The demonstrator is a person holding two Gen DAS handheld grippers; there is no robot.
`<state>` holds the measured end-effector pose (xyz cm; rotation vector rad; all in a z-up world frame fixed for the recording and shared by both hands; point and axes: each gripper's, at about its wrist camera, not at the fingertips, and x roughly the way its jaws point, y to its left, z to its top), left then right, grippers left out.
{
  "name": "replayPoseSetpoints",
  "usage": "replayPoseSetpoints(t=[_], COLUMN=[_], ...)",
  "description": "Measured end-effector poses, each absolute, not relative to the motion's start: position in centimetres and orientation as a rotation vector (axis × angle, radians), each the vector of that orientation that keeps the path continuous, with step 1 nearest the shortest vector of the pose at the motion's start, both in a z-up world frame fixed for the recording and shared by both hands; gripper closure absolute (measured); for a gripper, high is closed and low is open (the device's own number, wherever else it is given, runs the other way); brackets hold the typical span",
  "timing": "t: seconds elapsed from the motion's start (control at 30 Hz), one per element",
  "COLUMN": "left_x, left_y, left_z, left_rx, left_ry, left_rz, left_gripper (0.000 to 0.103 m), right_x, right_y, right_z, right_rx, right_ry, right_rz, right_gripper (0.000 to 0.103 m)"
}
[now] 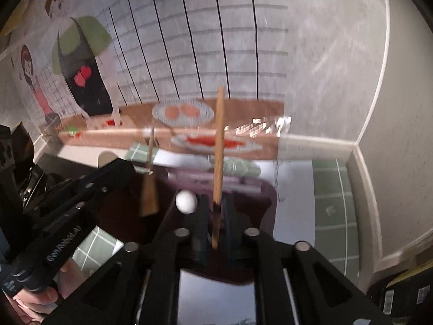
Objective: Organize utensils
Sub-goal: 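Lower the chopsticks into the purple holder and open both tools, then move both tools back down toward the remaining utensils on the cloth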
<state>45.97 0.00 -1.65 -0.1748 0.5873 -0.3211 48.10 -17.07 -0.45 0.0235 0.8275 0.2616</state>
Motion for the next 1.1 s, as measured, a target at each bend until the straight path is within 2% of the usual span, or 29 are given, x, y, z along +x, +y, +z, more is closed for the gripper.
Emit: replayPoseSetpoints(t=[0.03,0.07,0.1,0.13,0.2,0.33,0.43,0.5,0.57,0.6,0.67,0.77,0.93,1.1], left_x=[45.4,44.9,44.3,43.6,42.4,40.8,39.6,38.9,37.9,37.4,36.4,34.6,32.2,31.0], left_y=[0.2,0.4,0.6,0.8,1.1,1.4,2.0,2.3,2.6,2.7,2.9,3.6,5.1,6.5], left_z=[-1.4,-1.2,-0.9,-0.6,-0.3,-0.1,-0.3,-0.7,-1.3,-1.8,-2.7,-4.1,-6.4,-8.3], left_rx=[-0.183,-0.190,-0.193,-0.190,-0.178,-0.163,-0.156,-0.157,-0.161,-0.154,-0.134,-0.132,-0.120,-0.118], left_ry=[0.596,0.599,0.603,0.603,0.603,0.631,0.668,0.698,0.732,0.750,0.779,0.812,0.854,0.903], left_rz=[-0.315,-0.312,-0.303,-0.290,-0.272,-0.247,-0.220,-0.211,-0.222,-0.225,-0.218,-0.198,-0.133,-0.127], left_gripper=[0.086,0.078,0.071,0.068,0.062,0.059,0.050,0.043,0.042,0.040,0.037,0.036,0.035,0.035], right_x=[47.7,47.3,46.8,46.2,44.9,42.4,41.0,40.3,39.3,38.8,37.7,36.3,34.9,34.0], right_y=[-17.3,-17.4,-17.6,-17.8,-18.3,-18.6,-19.2,-19.5,-19.9,-20.0,-19.9,-18.9,-16.2,-13.8], right_z=[-0.4,-0.3,-0.1,0.2,0.8,1.6,2.0,2.1,2.0,1.8,1.0,-1.0,-5.1,-7.7], right_rx=[0.024,0.021,0.018,0.016,0.012,-0.039,-0.056,-0.058,-0.052,-0.049,-0.065,-0.152,-0.282,-0.261], right_ry=[0.827,0.820,0.810,0.799,0.785,0.772,0.770,0.774,0.783,0.786,0.791,0.799,0.874,0.937], right_rz=[0.256,0.249,0.244,0.242,0.240,0.232,0.226,0.226,0.229,0.231,0.226,0.203,0.248,0.372], right_gripper=[0.075,0.070,0.067,0.064,0.062,0.061,0.060,0.055,0.041,0.038,0.023,0.008,0.008,0.018])
